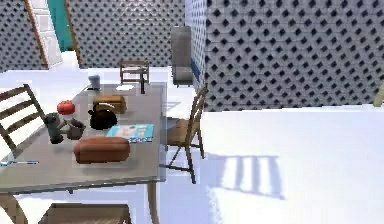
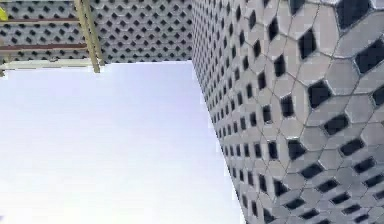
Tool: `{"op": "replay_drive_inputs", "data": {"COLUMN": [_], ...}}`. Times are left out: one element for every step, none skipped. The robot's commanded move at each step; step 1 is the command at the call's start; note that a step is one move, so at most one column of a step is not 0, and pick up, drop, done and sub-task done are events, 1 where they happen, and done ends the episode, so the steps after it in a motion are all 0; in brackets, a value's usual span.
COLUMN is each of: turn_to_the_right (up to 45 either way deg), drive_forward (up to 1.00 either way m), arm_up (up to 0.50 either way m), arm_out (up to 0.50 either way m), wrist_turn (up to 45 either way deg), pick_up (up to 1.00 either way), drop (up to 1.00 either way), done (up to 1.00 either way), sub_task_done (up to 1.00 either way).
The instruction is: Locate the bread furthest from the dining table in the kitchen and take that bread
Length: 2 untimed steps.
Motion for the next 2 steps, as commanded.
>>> {"op": "replay_drive_inputs", "data": {"turn_to_the_right": [45.0,3.0], "drive_forward": [0.0,0.0], "arm_up": [0.0,0.0], "arm_out": [0.0,0.0], "wrist_turn": [0.0,0.0], "pick_up": [0.0,0.0], "drop": [0.0,0.0], "done": [0.0,0.0], "sub_task_done": [0.0,0.0]}}
